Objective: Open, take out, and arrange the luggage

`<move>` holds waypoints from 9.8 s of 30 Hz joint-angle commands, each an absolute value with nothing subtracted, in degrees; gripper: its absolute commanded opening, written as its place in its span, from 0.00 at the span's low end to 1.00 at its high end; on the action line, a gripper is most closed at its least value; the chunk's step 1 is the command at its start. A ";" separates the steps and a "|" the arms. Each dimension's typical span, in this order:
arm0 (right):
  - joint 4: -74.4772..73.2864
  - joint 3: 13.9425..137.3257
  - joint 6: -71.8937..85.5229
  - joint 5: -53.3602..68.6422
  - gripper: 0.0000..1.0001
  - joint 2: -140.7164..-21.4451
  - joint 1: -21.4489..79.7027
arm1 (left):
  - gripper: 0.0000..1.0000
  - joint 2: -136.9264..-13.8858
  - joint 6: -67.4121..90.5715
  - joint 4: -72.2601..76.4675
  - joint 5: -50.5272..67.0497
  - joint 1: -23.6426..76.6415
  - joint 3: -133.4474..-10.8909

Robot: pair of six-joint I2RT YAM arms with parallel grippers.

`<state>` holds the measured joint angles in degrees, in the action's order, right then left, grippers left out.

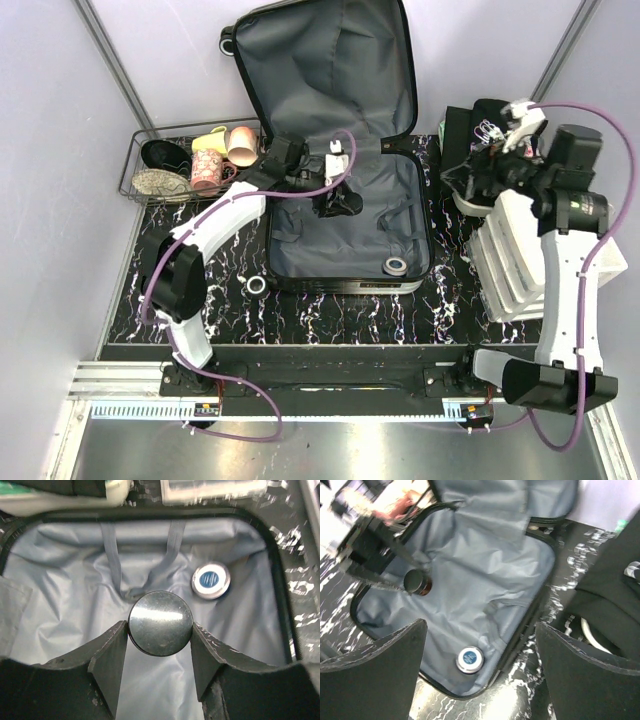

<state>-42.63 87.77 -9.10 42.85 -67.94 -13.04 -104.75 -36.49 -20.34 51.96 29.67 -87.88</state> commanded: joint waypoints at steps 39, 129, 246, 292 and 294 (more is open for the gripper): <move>-31.82 79.63 -13.18 31.37 1.00 -88.84 8.70 | 0.44 -121.30 -15.56 -15.73 33.92 29.09 -91.59; -53.35 98.52 -36.21 -4.93 0.22 -83.40 -16.86 | 0.99 -96.77 -0.44 -21.34 50.71 19.95 -89.91; -66.24 116.61 -27.48 56.30 0.00 -110.81 15.91 | 0.99 -85.35 -39.17 -19.58 58.62 17.83 -76.81; -42.95 94.62 -29.79 42.29 0.98 -80.10 13.10 | 0.00 -86.38 9.25 -6.61 54.67 28.40 -79.09; -28.91 82.60 -30.84 41.22 1.00 -71.04 13.36 | 0.00 -88.67 24.60 -2.48 54.84 26.37 -80.33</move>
<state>-56.90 98.41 -31.64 46.81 -86.30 10.44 -84.99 -15.40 -16.23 52.05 29.36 -76.09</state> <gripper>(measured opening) 0.980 0.349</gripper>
